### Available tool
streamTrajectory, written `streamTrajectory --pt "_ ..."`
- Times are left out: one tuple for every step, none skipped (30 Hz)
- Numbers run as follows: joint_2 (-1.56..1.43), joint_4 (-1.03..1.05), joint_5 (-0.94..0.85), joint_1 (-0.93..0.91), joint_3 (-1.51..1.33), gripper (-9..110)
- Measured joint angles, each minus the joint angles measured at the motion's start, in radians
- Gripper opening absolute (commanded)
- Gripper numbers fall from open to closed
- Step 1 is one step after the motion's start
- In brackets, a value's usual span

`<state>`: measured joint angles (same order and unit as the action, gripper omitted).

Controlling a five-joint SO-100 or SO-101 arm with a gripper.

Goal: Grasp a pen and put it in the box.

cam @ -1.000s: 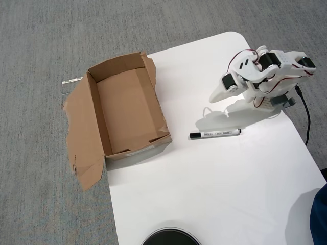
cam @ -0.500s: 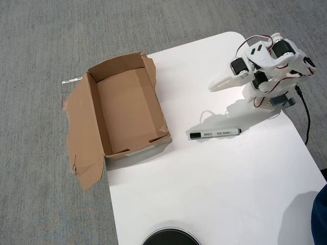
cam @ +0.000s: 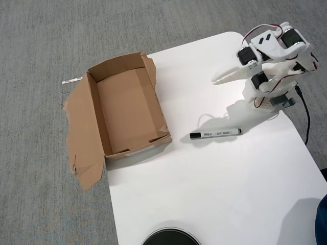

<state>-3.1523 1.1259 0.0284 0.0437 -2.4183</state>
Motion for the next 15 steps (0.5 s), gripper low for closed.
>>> streamTrajectory --pt "0.048 0.000 0.000 0.006 0.026 6" --pt "0.103 0.000 0.000 0.018 0.071 6" --pt "0.156 0.000 0.000 0.035 0.114 6" --pt "0.184 0.000 0.000 0.049 0.140 6" --pt "0.206 0.000 0.000 0.052 0.167 6" --pt "0.250 0.000 0.000 0.075 0.209 6" --pt "0.279 0.000 0.000 0.092 0.236 6" --pt "0.311 0.000 0.000 0.110 0.259 6" --pt "0.354 0.000 -0.002 0.127 0.282 6" --pt "0.391 0.000 -0.002 0.146 0.296 6" --pt "0.423 0.000 -0.003 0.169 0.304 6" --pt "0.448 0.000 -0.006 0.179 0.310 6" --pt "0.482 0.002 -0.012 0.202 0.311 6" --pt "0.520 0.002 -0.026 0.230 0.313 6" --pt "0.551 0.002 -0.044 0.264 0.313 6"
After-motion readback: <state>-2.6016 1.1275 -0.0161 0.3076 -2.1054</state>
